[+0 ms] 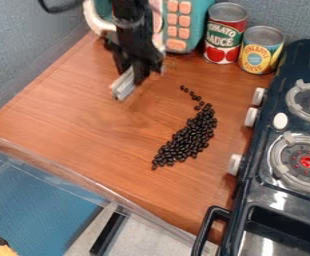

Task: Sweep into pile

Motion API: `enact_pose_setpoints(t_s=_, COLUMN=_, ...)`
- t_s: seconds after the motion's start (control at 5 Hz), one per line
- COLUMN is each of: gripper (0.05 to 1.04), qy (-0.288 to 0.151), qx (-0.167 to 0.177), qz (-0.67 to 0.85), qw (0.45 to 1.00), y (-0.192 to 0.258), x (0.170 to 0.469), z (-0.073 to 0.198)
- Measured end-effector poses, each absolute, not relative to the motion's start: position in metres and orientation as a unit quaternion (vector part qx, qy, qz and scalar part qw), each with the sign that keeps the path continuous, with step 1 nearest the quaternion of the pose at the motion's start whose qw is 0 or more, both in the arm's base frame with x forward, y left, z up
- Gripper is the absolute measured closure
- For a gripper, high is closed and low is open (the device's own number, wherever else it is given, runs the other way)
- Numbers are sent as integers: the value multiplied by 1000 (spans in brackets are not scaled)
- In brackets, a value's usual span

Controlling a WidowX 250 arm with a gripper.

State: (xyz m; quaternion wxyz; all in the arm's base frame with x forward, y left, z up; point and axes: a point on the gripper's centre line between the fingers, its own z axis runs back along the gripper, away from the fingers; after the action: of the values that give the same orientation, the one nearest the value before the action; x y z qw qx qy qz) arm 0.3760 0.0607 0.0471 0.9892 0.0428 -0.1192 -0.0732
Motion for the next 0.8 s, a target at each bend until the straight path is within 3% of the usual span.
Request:
enact_pose_setpoints(t_s=0.4, gripper=712, qy=-72, qx=21, qz=-127, qw=989, y=67, x=393, z=25)
enact_pose_setpoints(t_s=0.8, gripper=712, qy=-86, qx=-10, qz=-159, qw=983, y=47, x=403, z=25)
